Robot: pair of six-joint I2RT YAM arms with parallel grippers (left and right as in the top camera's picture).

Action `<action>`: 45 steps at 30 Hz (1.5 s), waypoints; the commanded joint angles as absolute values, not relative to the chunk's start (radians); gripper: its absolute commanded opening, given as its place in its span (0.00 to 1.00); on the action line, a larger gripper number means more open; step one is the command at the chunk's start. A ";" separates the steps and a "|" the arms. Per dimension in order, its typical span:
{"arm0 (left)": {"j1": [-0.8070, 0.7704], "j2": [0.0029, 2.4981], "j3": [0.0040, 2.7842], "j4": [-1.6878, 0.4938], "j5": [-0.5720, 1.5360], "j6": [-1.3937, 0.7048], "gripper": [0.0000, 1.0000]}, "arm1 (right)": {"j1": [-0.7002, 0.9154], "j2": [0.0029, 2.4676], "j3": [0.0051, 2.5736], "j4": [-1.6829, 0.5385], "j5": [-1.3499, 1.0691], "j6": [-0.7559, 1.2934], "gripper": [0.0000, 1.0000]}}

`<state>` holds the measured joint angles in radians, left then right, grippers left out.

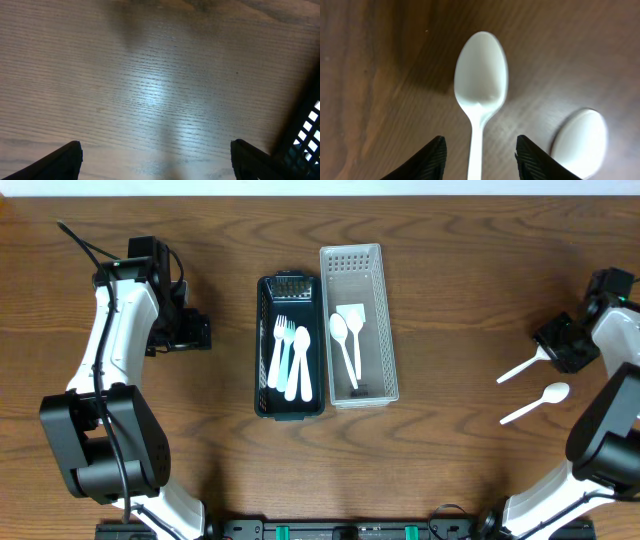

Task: Pack container
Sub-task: 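Move right gripper back to the right and grasp another white spoon, then carry the spoon with right gripper into the clear basket and release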

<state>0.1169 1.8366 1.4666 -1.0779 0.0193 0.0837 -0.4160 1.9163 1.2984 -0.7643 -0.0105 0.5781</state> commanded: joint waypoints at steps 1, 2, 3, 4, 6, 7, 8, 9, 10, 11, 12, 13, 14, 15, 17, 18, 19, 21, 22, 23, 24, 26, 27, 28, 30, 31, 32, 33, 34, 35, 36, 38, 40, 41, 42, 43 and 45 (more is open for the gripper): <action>0.122 1.837 1.468 -1.084 0.015 0.097 0.88 | -0.393 1.954 1.291 -0.749 -0.016 0.599 0.50; 0.122 1.837 1.468 -1.084 0.015 0.097 0.87 | -0.389 1.965 1.291 -0.746 -0.016 0.606 0.50; 0.122 1.837 1.468 -1.084 0.015 0.097 0.88 | -0.386 1.973 1.290 -0.743 -0.016 0.610 0.50; 0.122 1.837 1.468 -1.084 0.015 0.097 0.87 | -0.383 1.980 1.290 -0.743 -0.016 0.614 0.50; 0.122 1.837 1.468 -1.084 0.015 0.097 0.88 | -0.378 1.993 1.290 -0.739 -0.014 0.616 0.50; 0.122 1.837 1.468 -1.084 0.015 0.097 0.87 | -0.377 1.997 1.290 -0.739 -0.016 0.617 0.50; 0.122 1.837 1.468 -1.084 0.015 0.097 0.87 | -0.377 2.003 1.290 -0.738 -0.015 0.618 0.50; 0.122 1.837 1.468 -1.083 0.015 0.097 0.88 | -0.377 2.009 1.290 -0.739 -0.015 0.625 0.50; 0.122 1.837 1.468 -1.083 0.015 0.097 0.87 | -0.377 2.016 1.290 -0.739 -0.015 0.627 0.50; 0.122 1.837 1.468 -1.083 0.015 0.097 0.88 | -0.377 2.019 1.288 -0.739 -0.015 0.628 0.50; 0.122 1.837 1.468 -1.083 0.015 0.097 0.88 | -0.377 2.024 1.286 -0.738 -0.015 0.633 0.50; 0.122 1.837 1.468 -1.083 0.015 0.097 0.88 | -0.377 2.028 1.285 -0.738 -0.015 0.635 0.51; 0.122 1.837 1.468 -1.083 0.015 0.097 0.88 | -0.377 2.033 1.285 -0.738 -0.015 0.635 0.50; 0.122 1.837 1.468 -1.083 0.015 0.097 0.88 | -0.377 2.038 1.283 -0.738 -0.015 0.635 0.50; 0.122 1.837 1.468 -1.083 0.015 0.097 0.87 | -0.377 2.043 1.280 -0.740 -0.015 0.635 0.47; 0.122 1.837 1.468 -1.083 0.015 0.097 0.88 | -0.377 2.047 1.279 -0.741 -0.015 0.635 0.42; 0.122 1.837 1.468 -1.083 0.015 0.097 0.87 | -0.377 2.047 1.278 -0.741 -0.015 0.635 0.39; 0.122 1.837 1.468 -1.083 0.015 0.097 0.87 | -0.377 2.047 1.277 -0.740 -0.015 0.635 0.27; 0.122 1.837 1.468 -1.083 0.015 0.097 0.88 | -0.377 2.047 1.277 -0.740 -0.015 0.635 0.22; 0.122 1.837 1.468 -1.083 0.015 0.097 0.88 | -0.377 2.047 1.277 -0.740 -0.016 0.635 0.18; 0.122 1.837 1.468 -1.084 0.015 0.097 0.88 | -0.377 2.047 1.277 -0.741 -0.016 0.635 0.12; 0.122 1.837 1.468 -1.084 0.015 0.097 0.88 | -0.377 2.047 1.277 -0.741 -0.020 0.635 0.05; 0.122 1.837 1.468 -1.084 0.015 0.097 0.88 | -0.377 2.047 1.277 -0.741 -0.026 0.635 0.04; 0.122 1.837 1.468 -1.084 0.015 0.097 0.87 | -0.377 2.047 1.277 -0.741 -0.033 0.635 0.01; 0.122 1.837 1.468 -1.084 0.015 0.097 0.87 | -0.376 2.047 1.277 -0.741 -0.047 0.632 0.01; 0.122 1.837 1.468 -1.084 0.015 0.097 0.87 | -0.374 2.043 1.277 -0.741 -0.066 0.622 0.01; 0.122 1.837 1.468 -1.084 0.015 0.097 0.88 | -0.371 2.037 1.277 -0.742 -0.087 0.611 0.01; 0.122 1.837 1.468 -1.084 0.015 0.097 0.87 | -0.363 2.025 1.279 -0.743 -0.104 0.600 0.01; 0.122 1.837 1.468 -1.085 0.015 0.097 0.87 | -0.354 2.012 1.284 -0.744 -0.111 0.588 0.01; 0.122 1.837 1.468 -1.085 0.015 0.097 0.87 | -0.340 1.993 1.293 -0.749 -0.113 0.577 0.01; 0.122 1.837 1.468 -1.085 0.015 0.097 0.87 | -0.324 1.971 1.305 -0.757 -0.113 0.568 0.01; 0.122 1.837 1.468 -1.085 0.015 0.097 0.88 | -0.275 1.909 1.342 -0.776 -0.113 0.540 0.01; 0.122 1.837 1.468 -1.085 0.015 0.097 0.88 | -0.209 1.838 1.390 -0.791 -0.113 0.511 0.01; 0.122 1.837 1.468 -1.085 0.015 0.097 0.87 | -0.171 1.802 1.419 -0.801 -0.113 0.498 0.01; 0.122 1.837 1.468 -1.085 0.015 0.097 0.88 | -0.130 1.769 1.448 -0.810 -0.113 0.486 0.01; 0.122 1.837 1.468 -1.085 0.015 0.097 0.88 | -0.085 1.739 1.478 -0.820 -0.113 0.471 0.01; 0.122 1.837 1.468 -1.085 0.015 0.097 0.88 | 0.011 1.699 1.530 -0.832 -0.112 0.462 0.01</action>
